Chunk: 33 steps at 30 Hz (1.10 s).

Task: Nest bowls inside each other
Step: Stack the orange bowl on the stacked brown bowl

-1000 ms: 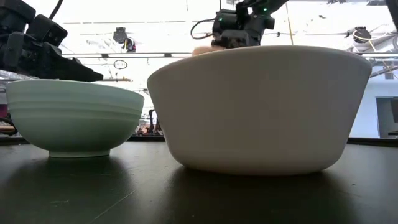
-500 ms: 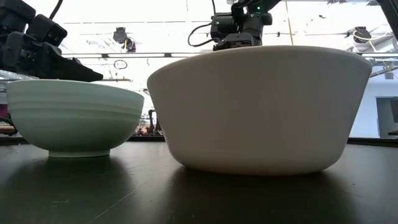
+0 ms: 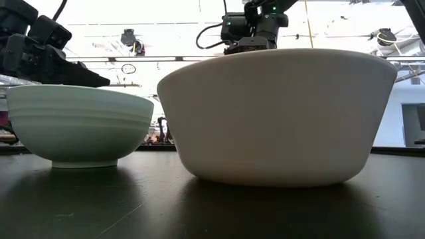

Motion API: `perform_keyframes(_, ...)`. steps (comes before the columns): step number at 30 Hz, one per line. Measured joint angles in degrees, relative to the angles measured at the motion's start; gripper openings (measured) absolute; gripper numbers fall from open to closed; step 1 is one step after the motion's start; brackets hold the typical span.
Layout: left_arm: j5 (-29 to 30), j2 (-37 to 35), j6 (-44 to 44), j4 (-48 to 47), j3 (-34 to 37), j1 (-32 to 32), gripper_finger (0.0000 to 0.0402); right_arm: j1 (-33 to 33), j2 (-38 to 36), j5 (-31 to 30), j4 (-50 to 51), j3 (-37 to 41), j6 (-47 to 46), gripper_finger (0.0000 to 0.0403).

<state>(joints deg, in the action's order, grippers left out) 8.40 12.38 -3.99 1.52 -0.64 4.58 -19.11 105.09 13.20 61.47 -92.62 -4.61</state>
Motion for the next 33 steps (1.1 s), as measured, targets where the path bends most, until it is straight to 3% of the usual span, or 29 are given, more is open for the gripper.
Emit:
perform_keyframes(9, -0.5, 0.0, 0.1, -0.1, 0.0, 0.0, 0.0241, 0.0, 0.3, -4.2, 5.3, 0.0, -0.1, 0.0000)
perform_keyframes(26, -0.5, 0.0, 0.1, -0.1, 0.0, 0.0, 0.0241, -0.4, 0.4, -2.5, 9.2, 0.0, -1.8, 0.0000)
perform_keyframes(33, -0.7, 0.0, 0.0, -0.1, 0.0, 0.0, 0.0241, 0.2, 0.4, -2.6, 5.4, 0.0, -1.8, 0.0000)
